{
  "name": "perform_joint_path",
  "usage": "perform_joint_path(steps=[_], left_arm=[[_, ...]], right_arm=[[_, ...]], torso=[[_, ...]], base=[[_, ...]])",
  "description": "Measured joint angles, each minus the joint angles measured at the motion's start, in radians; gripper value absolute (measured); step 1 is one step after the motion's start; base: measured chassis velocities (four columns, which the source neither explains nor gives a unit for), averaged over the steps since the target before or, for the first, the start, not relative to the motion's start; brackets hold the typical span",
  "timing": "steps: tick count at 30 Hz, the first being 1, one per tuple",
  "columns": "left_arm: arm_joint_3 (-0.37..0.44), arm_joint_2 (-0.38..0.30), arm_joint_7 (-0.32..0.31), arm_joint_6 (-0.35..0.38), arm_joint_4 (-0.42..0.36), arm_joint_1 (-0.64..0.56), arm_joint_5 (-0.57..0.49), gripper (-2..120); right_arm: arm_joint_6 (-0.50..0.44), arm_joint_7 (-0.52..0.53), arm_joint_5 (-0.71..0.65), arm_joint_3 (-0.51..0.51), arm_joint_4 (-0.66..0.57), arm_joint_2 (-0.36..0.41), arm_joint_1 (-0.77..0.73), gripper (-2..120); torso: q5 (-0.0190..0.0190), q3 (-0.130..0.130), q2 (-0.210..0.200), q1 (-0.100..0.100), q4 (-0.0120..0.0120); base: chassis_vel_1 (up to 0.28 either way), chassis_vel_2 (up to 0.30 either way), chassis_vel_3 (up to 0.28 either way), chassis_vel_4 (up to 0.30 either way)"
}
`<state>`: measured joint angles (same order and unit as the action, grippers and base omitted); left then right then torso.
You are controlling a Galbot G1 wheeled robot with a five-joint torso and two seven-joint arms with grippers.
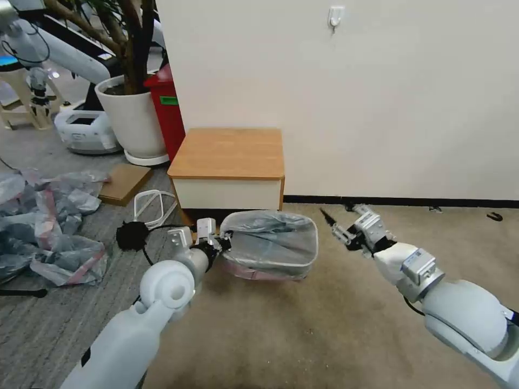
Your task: Pick up the garbage bag from the table and place it over the trash can.
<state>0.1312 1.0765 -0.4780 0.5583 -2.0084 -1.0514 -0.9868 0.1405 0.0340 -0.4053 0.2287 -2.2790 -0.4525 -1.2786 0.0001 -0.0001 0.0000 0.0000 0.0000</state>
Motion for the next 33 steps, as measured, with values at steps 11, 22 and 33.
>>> perform_joint_path(steps=[11,22,33], left_arm=[[-0.064,-0.006,0.07,-0.027,-0.005,0.009,0.173,3],[-0.132,-0.027,0.096,-0.041,-0.02,0.016,0.246,3],[-0.175,-0.045,0.096,-0.048,-0.003,0.05,0.246,3]], right_arm=[[0.331,-0.178,-0.049,-0.031,-0.068,0.087,0.08,0],[0.511,-0.207,-0.138,-0.146,-0.058,0.038,0.222,0],[0.575,-0.194,-0.144,-0.424,0.028,-0.048,0.529,0]], torso=[[-0.0001,0.0,0.0,0.0,0.0],[-0.0002,0.0,0.0,0.0,0.0001],[-0.0002,0.0,0.0,0.0,0.0001]], base=[[0.0,0.0,0.0,0.0],[0.0,0.0,0.0,0.0],[0.0,0.0,0.0,0.0]])
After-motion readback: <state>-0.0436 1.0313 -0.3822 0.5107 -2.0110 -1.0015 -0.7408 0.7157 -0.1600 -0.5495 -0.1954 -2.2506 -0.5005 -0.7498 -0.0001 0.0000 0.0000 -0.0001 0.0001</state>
